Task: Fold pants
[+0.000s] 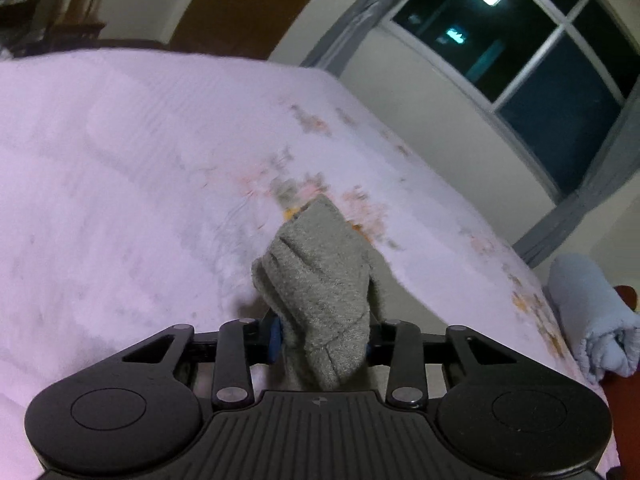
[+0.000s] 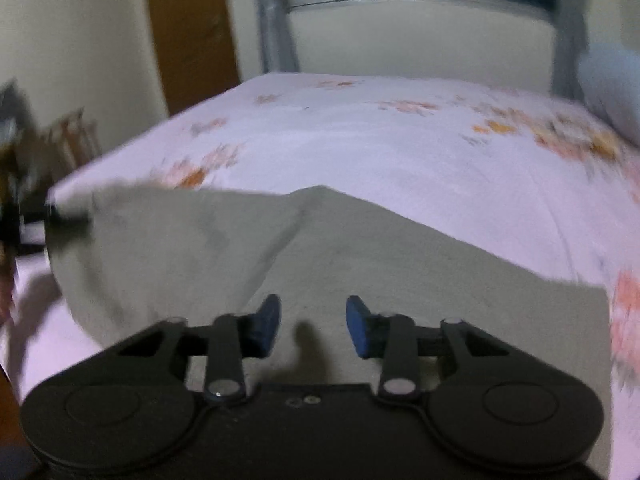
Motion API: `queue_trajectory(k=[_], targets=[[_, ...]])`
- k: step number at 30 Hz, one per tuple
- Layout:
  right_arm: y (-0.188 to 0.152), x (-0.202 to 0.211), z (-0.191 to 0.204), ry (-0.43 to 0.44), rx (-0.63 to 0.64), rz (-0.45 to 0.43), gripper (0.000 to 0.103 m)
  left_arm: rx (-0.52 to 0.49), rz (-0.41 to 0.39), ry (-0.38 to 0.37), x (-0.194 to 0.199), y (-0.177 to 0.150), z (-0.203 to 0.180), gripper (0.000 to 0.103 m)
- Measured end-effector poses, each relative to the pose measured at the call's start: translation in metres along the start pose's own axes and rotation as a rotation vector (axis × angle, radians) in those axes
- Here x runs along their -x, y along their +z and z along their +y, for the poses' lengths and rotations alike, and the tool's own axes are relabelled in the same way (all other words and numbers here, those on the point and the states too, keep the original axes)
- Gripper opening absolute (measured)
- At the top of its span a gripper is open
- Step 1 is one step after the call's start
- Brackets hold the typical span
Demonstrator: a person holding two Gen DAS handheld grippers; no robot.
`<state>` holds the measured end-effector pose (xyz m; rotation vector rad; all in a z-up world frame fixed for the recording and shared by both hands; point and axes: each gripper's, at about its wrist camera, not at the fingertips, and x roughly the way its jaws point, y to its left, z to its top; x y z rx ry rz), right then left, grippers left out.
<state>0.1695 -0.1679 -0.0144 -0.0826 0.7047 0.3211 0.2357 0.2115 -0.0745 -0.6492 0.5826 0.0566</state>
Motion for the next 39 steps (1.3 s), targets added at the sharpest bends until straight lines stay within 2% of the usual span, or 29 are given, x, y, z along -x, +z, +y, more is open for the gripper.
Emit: queue_trajectory(k=[4, 6, 9, 13, 16, 17, 18, 20, 21, 23, 26, 27, 29, 30, 31, 32, 33, 34, 35, 37, 39], targets=[[-0.014, -0.008, 0.02, 0.052, 0.074, 0.05, 0.028, -0.04, -0.01, -0.021, 0.012, 0.007, -0.015, 0.036], [-0.025, -0.017, 0.024, 0.033, 0.106, 0.065, 0.027, -0.067, -0.025, -0.046, 0.019, 0.009, -0.026, 0.036], [-0.027, -0.018, 0.018, 0.042, 0.041, 0.051, 0.028, -0.142, -0.054, -0.104, 0.038, 0.01, -0.057, 0.036], [-0.032, -0.022, 0.01, 0.07, -0.017, 0.041, 0.029, -0.225, -0.089, -0.246, 0.059, 0.007, -0.121, 0.035], [-0.031, -0.016, 0.007, 0.08, -0.056, 0.025, 0.029, -0.291, -0.065, -0.354, 0.064, -0.004, -0.184, 0.035], [-0.032, -0.002, -0.003, 0.106, -0.143, -0.023, 0.029, -0.326, -0.052, -0.392, 0.065, -0.012, -0.207, 0.035], [-0.037, 0.014, -0.019, 0.133, -0.252, -0.088, 0.032, -0.359, -0.036, -0.433, 0.064, -0.023, -0.229, 0.035], [-0.05, 0.036, -0.051, 0.117, -0.436, -0.122, 0.033, -0.439, 0.024, -0.503, 0.055, -0.052, -0.276, 0.035], [-0.061, 0.049, -0.071, 0.089, -0.529, -0.148, 0.033, -0.473, 0.05, -0.525, 0.051, -0.068, -0.294, 0.035], [-0.084, 0.086, -0.115, -0.02, -0.676, -0.252, 0.034, -0.55, 0.109, -0.562, 0.04, -0.111, -0.33, 0.035], [-0.104, 0.134, -0.175, -0.187, -0.779, -0.335, 0.039, -0.688, 0.206, -0.571, 0.017, -0.183, -0.371, 0.035], [-0.108, 0.145, -0.191, -0.235, -0.808, -0.342, 0.047, -0.742, 0.236, -0.545, 0.007, -0.208, -0.379, 0.035], [-0.115, 0.167, -0.224, -0.311, -0.867, -0.342, 0.052, -0.837, 0.324, -0.504, -0.006, -0.254, -0.389, 0.035], [-0.118, 0.175, -0.235, -0.303, -0.887, -0.359, 0.052, -0.871, 0.343, -0.479, -0.007, -0.273, -0.39, 0.039], [-0.119, 0.181, -0.241, -0.292, -0.89, -0.365, 0.052, -0.873, 0.33, -0.465, -0.006, -0.281, -0.387, 0.042], [-0.117, 0.186, -0.244, -0.293, -0.878, -0.37, 0.052, -0.866, 0.311, -0.47, -0.001, -0.283, -0.386, 0.06], [-0.115, 0.191, -0.244, -0.295, -0.857, -0.381, 0.053, -0.84, 0.312, -0.498, 0.006, -0.28, -0.383, 0.085], [-0.113, 0.195, -0.242, -0.288, -0.834, -0.392, 0.056, -0.818, 0.306, -0.511, 0.013, -0.274, -0.382, 0.092], [-0.111, 0.196, -0.243, -0.277, -0.813, -0.397, 0.062, -0.814, 0.271, -0.513, 0.021, -0.267, -0.38, 0.094], [-0.105, 0.197, -0.24, -0.257, -0.763, -0.393, 0.063, -0.815, 0.226, -0.518, 0.032, -0.25, -0.379, 0.094], [-0.099, 0.184, -0.236, -0.211, -0.736, -0.355, 0.069, -0.758, 0.201, -0.507, 0.042, -0.224, -0.366, 0.094]])
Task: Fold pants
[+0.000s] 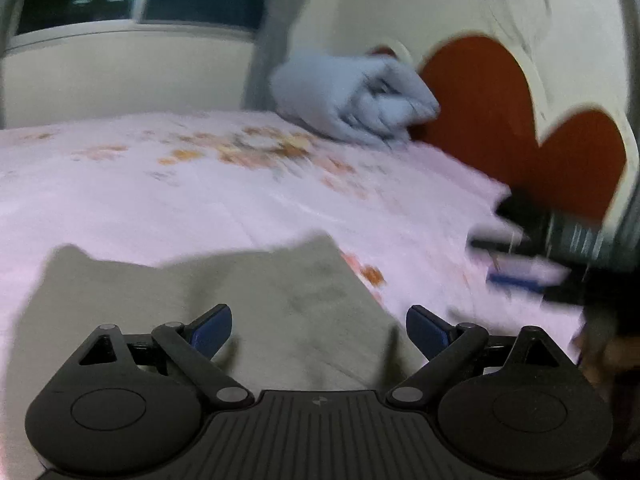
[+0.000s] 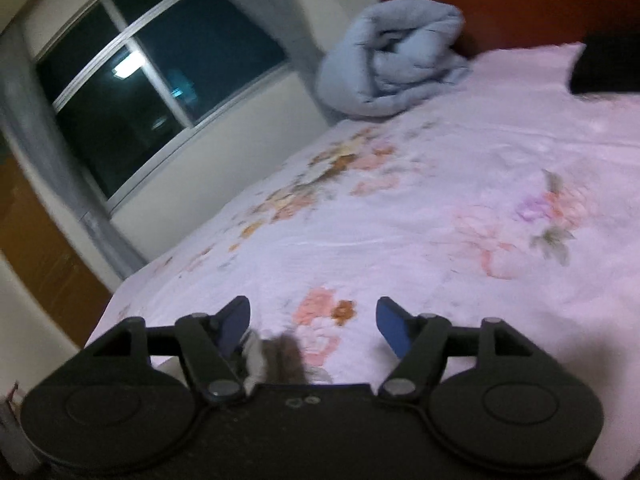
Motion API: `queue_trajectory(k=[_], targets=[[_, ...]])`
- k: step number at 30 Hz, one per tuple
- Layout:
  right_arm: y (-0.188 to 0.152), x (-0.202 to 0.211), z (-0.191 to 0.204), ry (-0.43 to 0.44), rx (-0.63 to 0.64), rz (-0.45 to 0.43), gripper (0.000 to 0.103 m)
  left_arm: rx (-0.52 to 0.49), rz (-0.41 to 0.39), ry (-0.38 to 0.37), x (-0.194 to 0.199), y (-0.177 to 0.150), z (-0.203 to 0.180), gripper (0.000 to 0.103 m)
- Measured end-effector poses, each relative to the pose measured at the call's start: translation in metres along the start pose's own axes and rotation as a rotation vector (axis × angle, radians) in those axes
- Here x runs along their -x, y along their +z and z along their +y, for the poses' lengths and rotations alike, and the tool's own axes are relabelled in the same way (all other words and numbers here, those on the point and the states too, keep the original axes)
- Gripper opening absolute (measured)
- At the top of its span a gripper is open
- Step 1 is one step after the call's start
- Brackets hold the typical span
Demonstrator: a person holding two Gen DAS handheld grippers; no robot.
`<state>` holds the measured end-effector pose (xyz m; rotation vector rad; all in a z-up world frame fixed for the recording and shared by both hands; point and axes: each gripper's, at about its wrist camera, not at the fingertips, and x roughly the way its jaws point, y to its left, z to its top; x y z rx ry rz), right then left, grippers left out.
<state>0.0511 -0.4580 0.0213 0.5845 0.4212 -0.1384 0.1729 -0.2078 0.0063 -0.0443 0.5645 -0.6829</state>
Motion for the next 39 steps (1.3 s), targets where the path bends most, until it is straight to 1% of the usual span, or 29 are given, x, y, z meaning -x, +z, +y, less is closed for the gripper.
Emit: queue_trajectory(k=[2, 3, 4, 6, 8, 10, 12, 13, 15, 17, 18, 19, 20, 21, 23, 24, 25, 26, 27, 28, 29, 30, 31, 32, 33, 34, 36, 38, 39], targets=[[0.0, -0.022, 0.006, -0.001, 0.006, 0.073, 0.069, 0.064, -0.026, 0.004, 0.019, 0.005, 0.028, 0.094], [-0.002, -0.024, 0.01, 0.009, 0.013, 0.085, 0.069, 0.096, -0.046, 0.028, 0.028, 0.009, 0.047, 0.094], [-0.004, -0.028, 0.018, 0.003, 0.043, 0.101, 0.071, 0.128, -0.053, 0.066, 0.034, 0.011, 0.068, 0.094], [-0.009, -0.036, 0.03, -0.029, 0.097, 0.151, 0.092, 0.213, -0.037, 0.144, 0.042, 0.006, 0.102, 0.094], [-0.014, -0.041, 0.032, -0.007, 0.061, 0.186, 0.091, 0.293, -0.053, 0.182, 0.063, -0.005, 0.129, 0.094], [-0.014, -0.047, 0.029, 0.03, -0.04, 0.212, 0.092, 0.341, -0.061, 0.225, 0.08, -0.014, 0.148, 0.094], [-0.016, -0.057, 0.032, 0.037, -0.085, 0.254, 0.092, 0.366, -0.07, 0.242, 0.087, -0.027, 0.162, 0.094], [-0.017, -0.064, 0.038, 0.023, -0.063, 0.274, 0.092, 0.383, -0.073, 0.249, 0.089, -0.032, 0.168, 0.094], [-0.022, -0.081, 0.058, -0.061, 0.042, 0.319, 0.092, 0.419, -0.066, 0.245, 0.088, -0.038, 0.176, 0.094], [-0.028, -0.095, 0.077, -0.102, 0.131, 0.381, 0.091, 0.455, -0.069, 0.245, 0.087, -0.043, 0.19, 0.094], [-0.031, -0.098, 0.083, -0.103, 0.147, 0.402, 0.083, 0.477, -0.065, 0.239, 0.089, -0.047, 0.195, 0.094], [-0.033, -0.099, 0.089, -0.056, 0.145, 0.417, 0.071, 0.495, -0.06, 0.241, 0.086, -0.051, 0.2, 0.094], [-0.033, -0.098, 0.097, -0.038, 0.151, 0.41, 0.047, 0.512, -0.059, 0.247, 0.09, -0.056, 0.204, 0.094], [-0.03, -0.096, 0.107, -0.005, 0.169, 0.395, 0.032, 0.521, -0.06, 0.242, 0.087, -0.058, 0.208, 0.094], [-0.018, -0.083, 0.121, 0.121, 0.126, 0.338, 0.025, 0.543, -0.078, 0.242, 0.088, -0.063, 0.213, 0.094], [-0.011, -0.075, 0.127, 0.18, 0.108, 0.302, 0.022, 0.557, -0.081, 0.239, 0.086, -0.064, 0.217, 0.094], [-0.003, -0.064, 0.129, 0.252, 0.072, 0.244, 0.021, 0.567, -0.084, 0.233, 0.088, -0.065, 0.22, 0.094], [0.003, -0.055, 0.124, 0.335, 0.015, 0.195, 0.02, 0.581, -0.094, 0.229, 0.088, -0.066, 0.223, 0.094], [0.006, -0.046, 0.114, 0.381, -0.014, 0.156, 0.019, 0.587, -0.094, 0.232, 0.087, -0.065, 0.224, 0.094], [0.004, -0.045, 0.102, 0.38, -0.014, 0.143, 0.019, 0.584, -0.094, 0.232, 0.087, -0.064, 0.225, 0.094], [-0.006, -0.058, 0.08, 0.347, -0.052, 0.19, 0.018, 0.581, -0.1, 0.226, 0.085, -0.062, 0.225, 0.094], [-0.021, -0.082, 0.051, 0.248, -0.13, 0.31, 0.016, 0.584, -0.101, 0.211, 0.083, -0.058, 0.225, 0.094], [-0.036, -0.096, 0.032, 0.14, -0.138, 0.395, 0.014, 0.58, -0.101, 0.193, 0.08, -0.054, 0.223, 0.094], [-0.049, -0.1, 0.013, 0.118, -0.168, 0.403, 0.013, 0.568, -0.101, 0.175, 0.077, -0.048, 0.22, 0.094], [-0.052, -0.096, 0.002, 0.147, -0.227, 0.377, 0.015, 0.553, -0.104, 0.163, 0.075, -0.041, 0.215, 0.094], [-0.052, -0.093, 0.0, 0.154, -0.256, 0.363, 0.015, 0.531, -0.106, 0.152, 0.07, -0.034, 0.209, 0.094], [-0.049, -0.092, 0.013, 0.134, -0.183, 0.349, 0.016, 0.482, -0.104, 0.118, 0.053, -0.016, 0.191, 0.094], [-0.042, -0.087, 0.026, 0.131, -0.125, 0.335, 0.019, 0.436, -0.104, 0.061, 0.038, -0.001, 0.172, 0.094], [-0.036, -0.08, 0.029, 0.117, -0.107, 0.289, 0.022, 0.408, -0.107, 0.018, 0.027, 0.006, 0.161, 0.094]])
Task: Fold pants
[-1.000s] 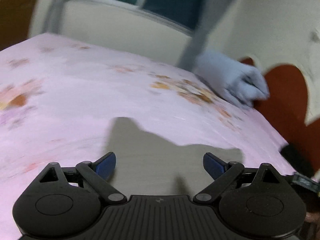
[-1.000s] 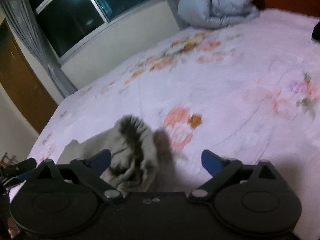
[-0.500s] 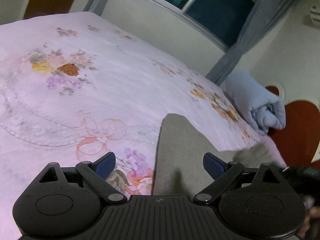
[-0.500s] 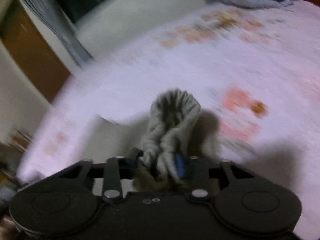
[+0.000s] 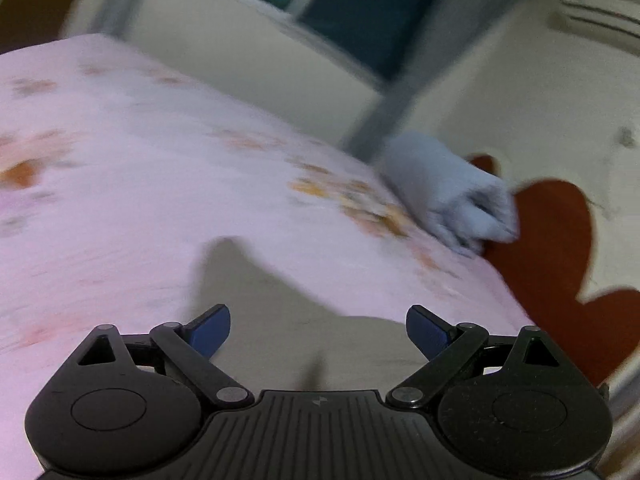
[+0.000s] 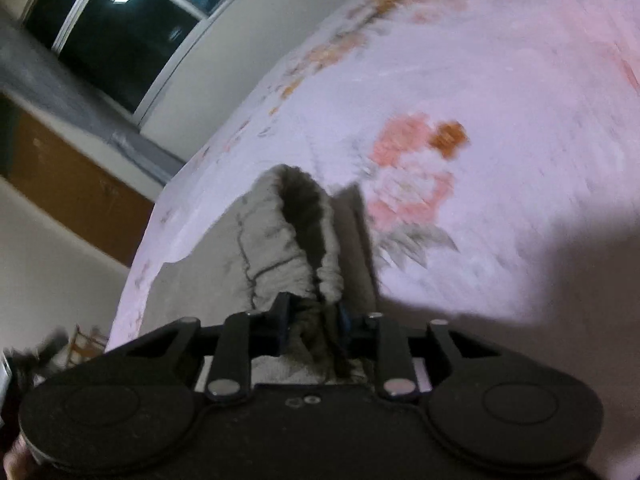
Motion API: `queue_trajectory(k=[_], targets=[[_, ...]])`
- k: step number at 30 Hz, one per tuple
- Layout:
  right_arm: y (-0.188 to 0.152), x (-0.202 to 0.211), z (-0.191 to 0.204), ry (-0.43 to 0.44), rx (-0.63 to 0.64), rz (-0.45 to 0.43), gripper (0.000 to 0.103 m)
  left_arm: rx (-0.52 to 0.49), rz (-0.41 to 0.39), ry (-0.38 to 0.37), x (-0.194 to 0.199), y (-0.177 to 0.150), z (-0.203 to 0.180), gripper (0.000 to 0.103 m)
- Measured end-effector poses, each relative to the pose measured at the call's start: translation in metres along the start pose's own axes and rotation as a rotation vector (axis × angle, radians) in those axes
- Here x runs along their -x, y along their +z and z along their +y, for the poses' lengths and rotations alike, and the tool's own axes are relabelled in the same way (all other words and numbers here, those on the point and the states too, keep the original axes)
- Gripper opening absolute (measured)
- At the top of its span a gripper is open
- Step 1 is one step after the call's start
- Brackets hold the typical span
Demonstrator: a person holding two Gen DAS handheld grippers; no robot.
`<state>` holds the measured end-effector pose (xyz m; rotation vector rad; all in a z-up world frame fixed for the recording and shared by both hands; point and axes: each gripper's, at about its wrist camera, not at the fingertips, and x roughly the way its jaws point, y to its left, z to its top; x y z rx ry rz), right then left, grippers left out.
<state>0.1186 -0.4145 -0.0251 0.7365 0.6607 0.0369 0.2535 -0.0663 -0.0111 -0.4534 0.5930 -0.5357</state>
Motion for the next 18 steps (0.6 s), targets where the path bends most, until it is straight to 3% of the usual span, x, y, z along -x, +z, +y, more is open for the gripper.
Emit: queue_trajectory(k=[2, 4, 6, 9, 12, 14, 16, 18], targets=[[0.006, 0.015, 0.009, -0.039, 0.06, -0.088, 0.022, -0.057, 0.012, -0.042, -0.024, 0.001, -0.021, 0.094], [0.012, 0.02, 0.026, -0.055, 0.166, -0.113, 0.024, -0.118, 0.02, 0.003, -0.052, 0.005, -0.031, 0.094], [0.018, 0.011, 0.051, -0.02, 0.282, -0.092, 0.027, -0.094, 0.035, 0.089, -0.068, 0.013, -0.027, 0.094], [0.022, -0.007, 0.085, -0.004, 0.45, -0.084, 0.029, -0.053, 0.021, 0.08, -0.071, 0.022, -0.019, 0.094], [0.019, -0.035, 0.1, 0.003, 0.592, -0.001, 0.026, -0.05, 0.052, 0.069, -0.083, 0.025, -0.01, 0.094], [0.017, -0.058, 0.092, -0.057, 0.613, 0.075, 0.025, 0.002, 0.131, 0.068, -0.103, 0.02, 0.008, 0.094], [0.016, -0.072, 0.075, -0.148, 0.584, 0.121, 0.018, -0.023, 0.208, 0.165, -0.123, 0.007, 0.025, 0.083], [0.017, -0.069, 0.058, -0.112, 0.51, 0.102, 0.015, -0.069, 0.195, 0.186, -0.12, 0.0, 0.022, 0.079]])
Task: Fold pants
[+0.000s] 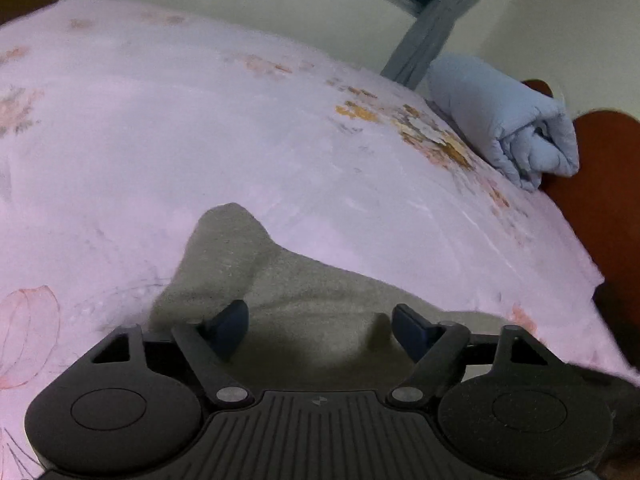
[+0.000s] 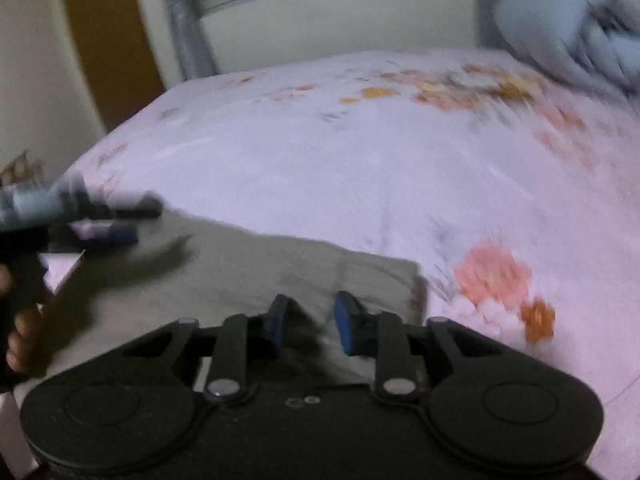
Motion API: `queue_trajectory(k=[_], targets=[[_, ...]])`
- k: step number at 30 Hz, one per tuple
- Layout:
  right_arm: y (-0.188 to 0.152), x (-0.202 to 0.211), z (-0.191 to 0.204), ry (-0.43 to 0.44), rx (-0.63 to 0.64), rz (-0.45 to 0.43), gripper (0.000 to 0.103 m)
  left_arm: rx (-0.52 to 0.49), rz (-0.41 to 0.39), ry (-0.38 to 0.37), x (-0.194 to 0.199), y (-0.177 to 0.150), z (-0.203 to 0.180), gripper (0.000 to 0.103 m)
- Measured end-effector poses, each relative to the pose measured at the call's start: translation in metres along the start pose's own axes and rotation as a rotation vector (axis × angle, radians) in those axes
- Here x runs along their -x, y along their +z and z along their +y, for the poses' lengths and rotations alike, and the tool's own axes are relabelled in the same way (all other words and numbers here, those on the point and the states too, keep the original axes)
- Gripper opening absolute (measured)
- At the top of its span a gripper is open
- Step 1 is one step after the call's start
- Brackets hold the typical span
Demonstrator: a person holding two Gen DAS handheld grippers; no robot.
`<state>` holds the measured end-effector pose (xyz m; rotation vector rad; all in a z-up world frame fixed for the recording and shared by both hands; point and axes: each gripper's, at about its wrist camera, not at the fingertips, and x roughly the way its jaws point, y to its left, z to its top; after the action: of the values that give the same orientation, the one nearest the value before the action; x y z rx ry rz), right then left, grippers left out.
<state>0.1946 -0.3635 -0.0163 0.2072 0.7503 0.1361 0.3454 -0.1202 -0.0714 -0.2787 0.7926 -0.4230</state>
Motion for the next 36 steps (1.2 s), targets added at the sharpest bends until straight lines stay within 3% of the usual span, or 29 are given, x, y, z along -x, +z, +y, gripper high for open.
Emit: queue_trajectory(k=[2, 3, 6, 8, 10, 12, 13, 14, 16, 18, 20, 22, 25, 28, 30, 36], targets=[[0.003, 0.006, 0.005, -0.01, -0.002, -0.005, 0.015, -0.068, -0.033, 0.07, 0.017, -0.002, -0.014, 0.08], [0.008, 0.012, 0.007, -0.012, -0.017, -0.025, 0.018, -0.105, -0.068, 0.11, 0.028, -0.005, -0.021, 0.086], [0.023, 0.021, 0.018, -0.04, 0.031, -0.105, 0.031, -0.157, -0.177, 0.15, 0.055, -0.013, -0.035, 0.103], [0.029, 0.012, 0.027, -0.029, 0.055, -0.091, 0.035, -0.219, -0.223, 0.159, 0.056, -0.011, -0.046, 0.103], [0.032, -0.007, 0.03, -0.073, 0.104, -0.071, 0.037, -0.234, -0.212, 0.125, 0.047, 0.006, -0.052, 0.103], [0.032, -0.03, 0.024, -0.14, 0.084, 0.005, 0.036, -0.192, -0.158, 0.121, 0.026, 0.029, -0.047, 0.103], [0.032, -0.033, 0.02, -0.159, 0.068, 0.009, 0.038, -0.158, -0.096, 0.135, 0.008, 0.037, -0.039, 0.103], [0.033, -0.033, 0.022, -0.176, 0.056, 0.013, 0.046, -0.14, -0.049, 0.189, -0.005, 0.037, -0.03, 0.103], [0.036, -0.023, 0.027, -0.169, 0.04, -0.029, 0.046, -0.113, 0.024, 0.238, -0.019, 0.032, -0.016, 0.103], [0.038, -0.011, 0.034, -0.215, 0.084, -0.107, 0.046, -0.111, 0.001, 0.233, -0.018, 0.027, -0.011, 0.103], [0.035, -0.038, 0.022, -0.231, 0.07, 0.035, 0.046, -0.097, 0.001, 0.259, -0.012, 0.027, -0.01, 0.103], [0.038, -0.036, 0.015, -0.22, 0.054, 0.031, 0.046, -0.12, -0.04, 0.262, 0.011, 0.028, -0.013, 0.103], [0.045, 0.005, 0.019, -0.174, 0.053, -0.085, 0.047, -0.172, -0.096, 0.272, 0.051, 0.02, -0.017, 0.103], [0.033, 0.042, 0.022, -0.138, 0.083, -0.153, 0.056, -0.207, -0.136, 0.287, 0.079, 0.013, -0.019, 0.103], [0.023, 0.06, 0.025, -0.134, 0.12, -0.18, 0.066, -0.22, -0.15, 0.303, 0.099, 0.009, -0.02, 0.103], [0.005, 0.104, 0.023, -0.136, 0.147, -0.216, 0.072, -0.279, -0.171, 0.343, 0.154, -0.025, -0.026, 0.103]])
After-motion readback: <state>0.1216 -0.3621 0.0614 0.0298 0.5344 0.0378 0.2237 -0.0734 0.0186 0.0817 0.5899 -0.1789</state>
